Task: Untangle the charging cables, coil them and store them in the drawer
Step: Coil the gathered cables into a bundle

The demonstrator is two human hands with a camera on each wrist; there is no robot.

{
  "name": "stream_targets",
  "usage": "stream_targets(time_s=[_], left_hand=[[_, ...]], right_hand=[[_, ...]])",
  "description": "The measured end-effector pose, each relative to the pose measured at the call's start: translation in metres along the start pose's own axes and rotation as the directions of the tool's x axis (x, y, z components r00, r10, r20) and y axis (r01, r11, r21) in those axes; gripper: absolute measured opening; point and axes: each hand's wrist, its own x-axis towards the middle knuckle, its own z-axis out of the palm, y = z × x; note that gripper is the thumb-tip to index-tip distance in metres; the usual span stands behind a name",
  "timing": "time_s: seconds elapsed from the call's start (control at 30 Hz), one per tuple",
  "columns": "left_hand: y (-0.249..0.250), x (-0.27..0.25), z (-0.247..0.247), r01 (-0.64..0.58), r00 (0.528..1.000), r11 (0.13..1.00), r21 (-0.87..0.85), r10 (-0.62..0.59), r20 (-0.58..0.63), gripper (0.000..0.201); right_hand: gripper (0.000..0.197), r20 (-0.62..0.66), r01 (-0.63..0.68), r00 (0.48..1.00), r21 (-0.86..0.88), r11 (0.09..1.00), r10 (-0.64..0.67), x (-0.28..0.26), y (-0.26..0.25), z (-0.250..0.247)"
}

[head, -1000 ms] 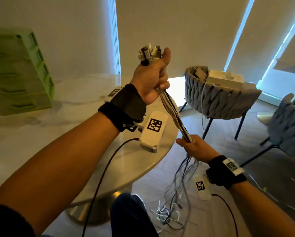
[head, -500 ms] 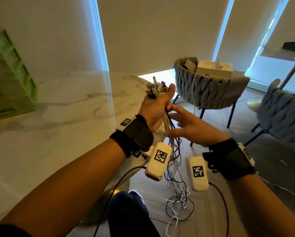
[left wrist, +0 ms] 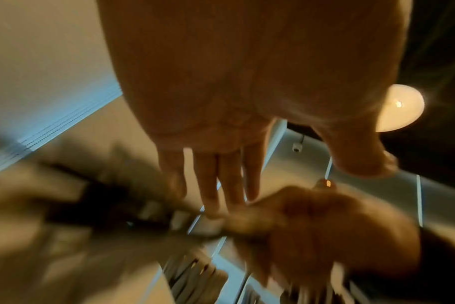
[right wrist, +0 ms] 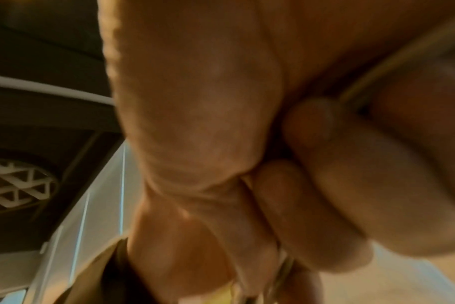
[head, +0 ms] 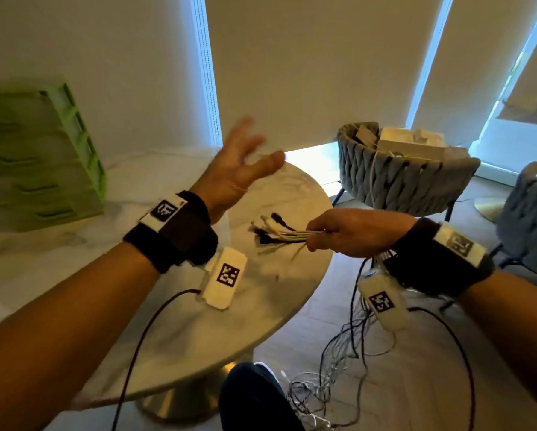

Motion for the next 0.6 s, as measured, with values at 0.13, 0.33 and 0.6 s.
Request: stream_targets(time_s=[0.13, 0.33, 0.6], left_hand=[[0.007, -0.011, 0.01, -0.064, 0.848, 0.877, 0.476, -0.204, 0.489, 0.042], [-0.003, -0.019, -0.017, 0.067, 0.911, 0.936, 0.345, -0.198, 0.363, 0.021], [-0.009, -0.028, -0.049, 0.363, 0.93, 0.711, -0.602, -0.24, 0.277, 0.019]], right_hand=[[0.026, 0.116, 0.08, 0.99, -0.014, 0.997, -0.078, 0.022, -0.033, -0.034], [0.031, -0.06, 0.141, 0.988, -0.001, 0.99, -0.141, 0.038, -0.055, -0.067], [0.027, -0.389, 0.211, 0.9, 0.001, 0.977, -0.194, 0.092, -0.088, -0.07]])
